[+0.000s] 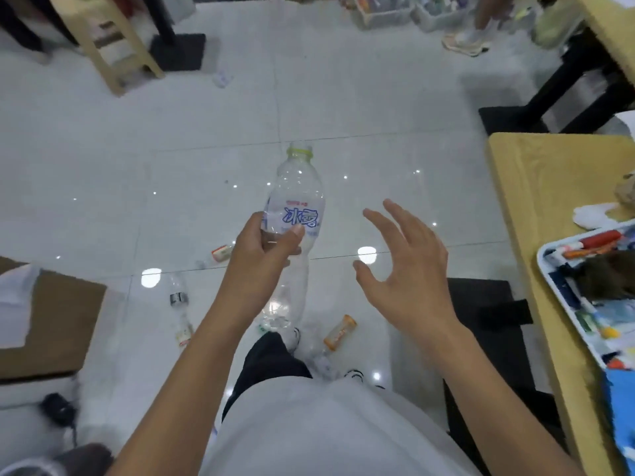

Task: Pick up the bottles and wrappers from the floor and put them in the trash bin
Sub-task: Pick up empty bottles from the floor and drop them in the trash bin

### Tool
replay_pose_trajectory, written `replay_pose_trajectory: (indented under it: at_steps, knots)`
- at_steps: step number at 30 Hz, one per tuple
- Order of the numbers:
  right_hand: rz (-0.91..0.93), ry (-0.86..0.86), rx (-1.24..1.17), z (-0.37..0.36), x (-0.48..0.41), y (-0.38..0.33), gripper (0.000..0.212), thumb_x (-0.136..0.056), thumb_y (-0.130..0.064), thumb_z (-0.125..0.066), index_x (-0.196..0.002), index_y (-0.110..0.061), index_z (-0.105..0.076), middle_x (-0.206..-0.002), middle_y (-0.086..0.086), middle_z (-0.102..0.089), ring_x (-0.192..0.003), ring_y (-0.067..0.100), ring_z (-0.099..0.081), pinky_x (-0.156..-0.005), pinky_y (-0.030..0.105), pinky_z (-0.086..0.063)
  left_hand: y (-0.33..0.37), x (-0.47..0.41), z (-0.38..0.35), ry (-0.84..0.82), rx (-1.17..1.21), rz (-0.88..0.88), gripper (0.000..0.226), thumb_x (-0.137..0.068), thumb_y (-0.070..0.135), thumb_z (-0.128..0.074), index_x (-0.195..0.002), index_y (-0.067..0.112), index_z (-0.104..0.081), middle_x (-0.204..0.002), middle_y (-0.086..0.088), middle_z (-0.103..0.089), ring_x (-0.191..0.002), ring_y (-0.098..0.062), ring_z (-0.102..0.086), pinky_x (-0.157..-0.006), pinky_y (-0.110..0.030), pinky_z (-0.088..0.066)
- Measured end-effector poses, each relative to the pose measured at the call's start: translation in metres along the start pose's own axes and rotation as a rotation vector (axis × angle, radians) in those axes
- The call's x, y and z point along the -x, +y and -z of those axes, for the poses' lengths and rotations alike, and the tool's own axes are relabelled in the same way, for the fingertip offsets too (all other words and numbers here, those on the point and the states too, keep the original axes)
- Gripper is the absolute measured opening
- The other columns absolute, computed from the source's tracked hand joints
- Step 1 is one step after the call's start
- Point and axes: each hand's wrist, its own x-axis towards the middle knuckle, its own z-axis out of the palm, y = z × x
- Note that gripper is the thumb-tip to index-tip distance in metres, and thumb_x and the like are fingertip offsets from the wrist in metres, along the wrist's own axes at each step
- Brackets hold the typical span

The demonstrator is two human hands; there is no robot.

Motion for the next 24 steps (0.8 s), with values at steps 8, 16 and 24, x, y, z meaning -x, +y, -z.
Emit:
replay_pose_trajectory:
  at_steps: [8, 16, 24]
  knots:
    - [0.219, -0.2, -0.103, -0.026, 0.014, -0.025, 0.072, -0.086, -0.04, -0.07, -0.15, -0.044, -0.036, -0.164, -0.014, -0.022, -0.151, 0.016, -0.021, -0.122, 0.054, -0.016, -0.04, 0.081, 0.017, 0.338, -0.117, 0.078, 0.033, -0.086, 0.049, -0.067, -0.114, 0.032, -0.059, -0.103, 0.013, -0.071, -0.094, -0.006, -0.068, -0.088, -0.035, -0.056]
    - [0.38, -0.395, -0.009, -0.059, 0.011, -0.07, 0.075, -0.087, -0.049, -0.067, -0.152, -0.044, -0.031, -0.166, -0.015, -0.012, -0.153, 0.014, -0.012, -0.124, 0.049, -0.014, -0.071, 0.116, 0.056, 0.558, 0.018, 0.122, 0.028, -0.093, 0.042, -0.066, -0.117, 0.03, -0.058, -0.105, 0.013, -0.07, -0.098, -0.006, -0.067, -0.091, -0.033, -0.055]
    - [0.55, -0.549, 0.015, -0.121, 0.004, -0.165, 0.081, -0.085, -0.037, -0.074, -0.153, -0.039, -0.03, -0.167, -0.013, -0.012, -0.153, 0.013, -0.013, -0.119, 0.038, -0.026, -0.107, 0.132, 0.156, 0.766, 0.062, 0.176, 0.029, -0.093, 0.044, -0.063, -0.118, 0.032, -0.056, -0.103, 0.013, -0.069, -0.096, -0.008, -0.066, -0.077, -0.025, -0.05]
